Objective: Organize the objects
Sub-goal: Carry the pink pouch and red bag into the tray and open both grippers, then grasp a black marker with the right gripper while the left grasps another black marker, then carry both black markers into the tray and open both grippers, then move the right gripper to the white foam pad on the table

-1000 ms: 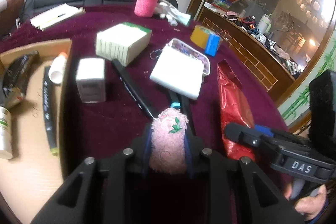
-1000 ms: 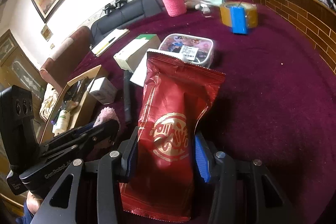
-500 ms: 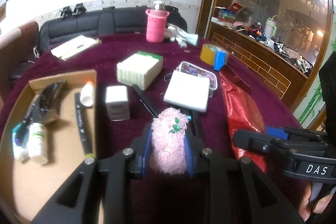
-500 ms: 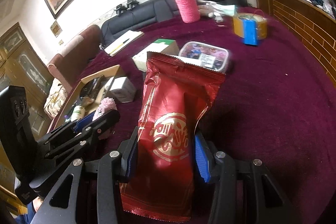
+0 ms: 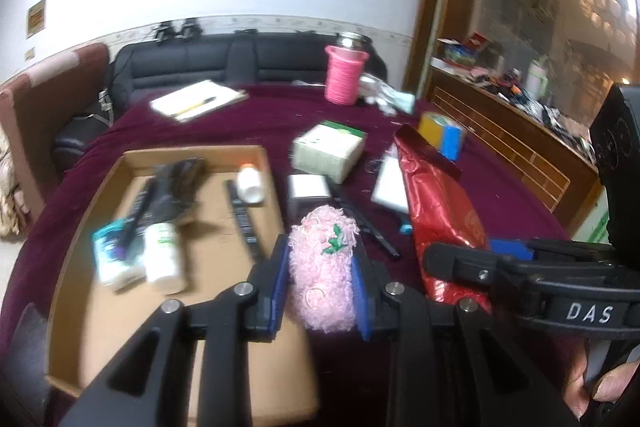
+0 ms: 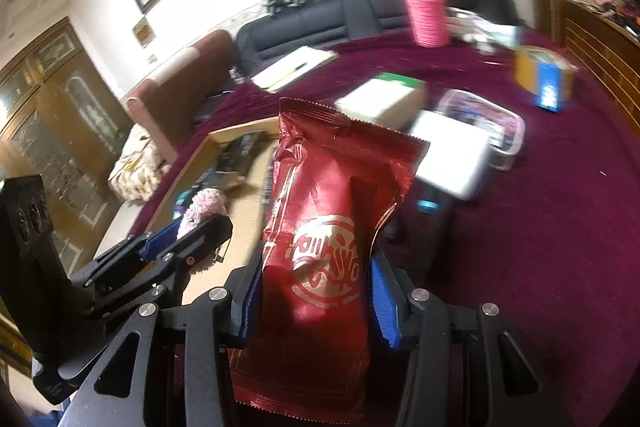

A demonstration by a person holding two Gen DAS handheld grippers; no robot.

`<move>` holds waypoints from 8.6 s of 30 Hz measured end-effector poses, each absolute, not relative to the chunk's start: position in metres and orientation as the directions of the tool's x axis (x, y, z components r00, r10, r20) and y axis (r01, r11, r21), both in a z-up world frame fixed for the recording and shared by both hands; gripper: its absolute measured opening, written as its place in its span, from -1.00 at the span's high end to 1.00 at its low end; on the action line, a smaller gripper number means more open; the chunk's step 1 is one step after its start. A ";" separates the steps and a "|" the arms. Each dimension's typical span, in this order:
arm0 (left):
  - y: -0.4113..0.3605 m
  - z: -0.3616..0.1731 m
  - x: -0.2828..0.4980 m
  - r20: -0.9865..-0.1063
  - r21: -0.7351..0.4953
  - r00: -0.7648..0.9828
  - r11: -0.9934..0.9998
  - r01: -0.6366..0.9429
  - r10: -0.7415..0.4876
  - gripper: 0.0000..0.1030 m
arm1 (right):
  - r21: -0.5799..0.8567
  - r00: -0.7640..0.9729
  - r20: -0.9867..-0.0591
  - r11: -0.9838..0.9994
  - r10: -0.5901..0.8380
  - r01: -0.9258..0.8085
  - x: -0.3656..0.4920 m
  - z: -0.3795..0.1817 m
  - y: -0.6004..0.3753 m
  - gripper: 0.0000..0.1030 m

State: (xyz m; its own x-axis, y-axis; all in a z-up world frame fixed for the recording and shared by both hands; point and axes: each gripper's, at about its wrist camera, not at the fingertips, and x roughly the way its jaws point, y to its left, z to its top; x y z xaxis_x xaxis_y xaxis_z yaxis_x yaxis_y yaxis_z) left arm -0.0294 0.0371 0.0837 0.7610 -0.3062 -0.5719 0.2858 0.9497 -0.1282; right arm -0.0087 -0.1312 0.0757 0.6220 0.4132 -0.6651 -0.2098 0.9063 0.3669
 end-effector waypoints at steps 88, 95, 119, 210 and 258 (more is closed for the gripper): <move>-0.068 0.034 0.099 -0.869 -0.153 0.439 0.968 0.200 -0.228 0.21 | 0.260 0.636 -0.740 0.965 0.220 -0.033 0.051 0.002 -0.258 0.69; -0.081 0.015 0.126 -0.890 -0.097 0.429 0.983 0.155 -0.155 0.47 | 0.323 0.647 -0.708 0.945 0.282 -0.058 0.048 0.010 -0.258 0.69; -0.032 0.050 0.036 -0.755 -0.244 0.572 0.947 0.209 -0.321 0.72 | 0.374 0.647 -0.645 0.907 0.406 -0.196 0.039 0.024 -0.231 0.68; 0.140 0.047 0.014 -0.655 0.020 0.748 0.992 -0.127 0.109 0.62 | 0.235 0.535 -0.726 0.887 0.432 -0.398 0.086 0.049 0.012 0.62; 0.062 0.089 -0.022 -0.545 0.192 0.818 0.977 -0.092 0.184 0.40 | -0.113 0.826 -0.530 0.949 0.193 -0.294 -0.012 0.100 -0.055 0.39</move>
State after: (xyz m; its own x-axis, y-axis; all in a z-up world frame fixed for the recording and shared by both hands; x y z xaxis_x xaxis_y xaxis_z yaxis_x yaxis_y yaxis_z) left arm -0.0223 0.0620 0.0894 0.8179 0.1836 -0.5453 -0.0916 0.9772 0.1916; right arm -0.0120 -0.0553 0.0996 0.8259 0.1929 -0.5298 -0.2943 0.9490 -0.1133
